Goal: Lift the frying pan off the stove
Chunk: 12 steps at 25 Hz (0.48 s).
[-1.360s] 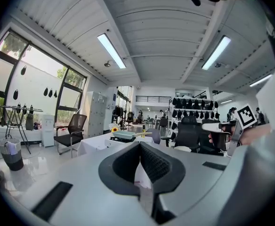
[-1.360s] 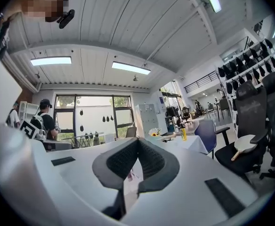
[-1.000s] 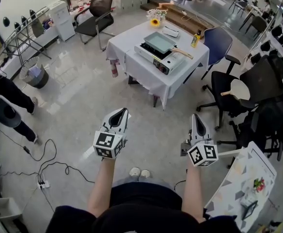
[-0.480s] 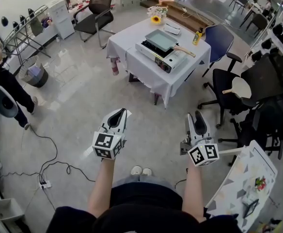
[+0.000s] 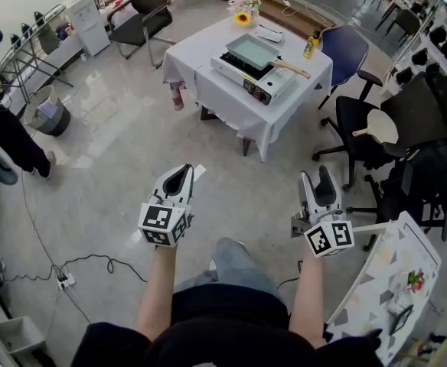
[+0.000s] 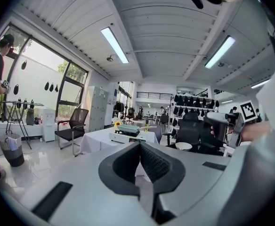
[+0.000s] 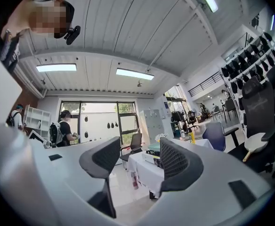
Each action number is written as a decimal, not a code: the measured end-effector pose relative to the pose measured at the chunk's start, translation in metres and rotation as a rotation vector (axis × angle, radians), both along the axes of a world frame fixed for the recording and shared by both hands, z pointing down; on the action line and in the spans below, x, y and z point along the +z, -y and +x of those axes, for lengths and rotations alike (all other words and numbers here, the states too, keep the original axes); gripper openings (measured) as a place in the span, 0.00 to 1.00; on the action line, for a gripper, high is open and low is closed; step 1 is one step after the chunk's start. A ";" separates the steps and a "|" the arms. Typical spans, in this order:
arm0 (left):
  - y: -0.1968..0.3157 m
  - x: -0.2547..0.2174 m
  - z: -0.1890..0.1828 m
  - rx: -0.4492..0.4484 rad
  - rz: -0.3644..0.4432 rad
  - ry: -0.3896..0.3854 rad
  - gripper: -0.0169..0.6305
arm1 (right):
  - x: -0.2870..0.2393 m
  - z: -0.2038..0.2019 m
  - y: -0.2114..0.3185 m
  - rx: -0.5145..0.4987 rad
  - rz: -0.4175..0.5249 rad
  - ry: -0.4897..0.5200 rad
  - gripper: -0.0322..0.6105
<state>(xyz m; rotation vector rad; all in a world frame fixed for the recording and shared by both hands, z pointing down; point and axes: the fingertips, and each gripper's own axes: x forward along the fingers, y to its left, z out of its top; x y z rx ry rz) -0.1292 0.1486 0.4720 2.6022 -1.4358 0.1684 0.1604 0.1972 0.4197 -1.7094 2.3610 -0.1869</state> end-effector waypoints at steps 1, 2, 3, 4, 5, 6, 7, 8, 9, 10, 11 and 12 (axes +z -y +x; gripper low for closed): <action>0.004 0.000 -0.003 -0.004 -0.001 0.001 0.06 | 0.001 0.002 0.003 0.004 0.001 0.001 0.43; 0.008 0.000 -0.006 -0.009 -0.001 -0.001 0.06 | 0.000 0.004 0.007 0.010 -0.001 0.001 0.43; 0.012 0.000 -0.008 -0.014 0.001 -0.003 0.06 | 0.000 0.006 0.011 0.017 -0.003 0.001 0.44; 0.016 0.000 -0.010 -0.019 0.003 -0.005 0.06 | -0.001 0.007 0.017 0.021 -0.002 0.000 0.44; 0.021 0.000 -0.011 -0.022 0.005 -0.005 0.06 | -0.002 0.008 0.023 0.021 0.005 -0.003 0.44; 0.027 0.001 -0.011 -0.025 0.007 -0.005 0.06 | -0.003 0.009 0.029 0.019 0.011 -0.007 0.44; 0.033 0.002 -0.012 -0.028 0.010 -0.006 0.06 | -0.004 0.010 0.035 0.022 0.012 -0.011 0.44; 0.041 0.002 -0.012 -0.032 0.013 -0.007 0.06 | -0.005 0.011 0.042 0.026 0.011 -0.017 0.44; 0.049 0.001 -0.013 -0.037 0.018 -0.009 0.06 | -0.007 0.012 0.050 0.024 0.016 -0.026 0.44; 0.059 0.000 -0.013 -0.041 0.024 -0.011 0.06 | -0.009 0.013 0.060 0.017 0.028 -0.036 0.44; 0.070 0.000 -0.013 -0.045 0.031 -0.012 0.06 | -0.010 0.014 0.071 0.011 0.043 -0.045 0.44; 0.081 0.000 -0.013 -0.047 0.036 -0.013 0.06 | -0.012 0.016 0.082 0.010 0.055 -0.052 0.44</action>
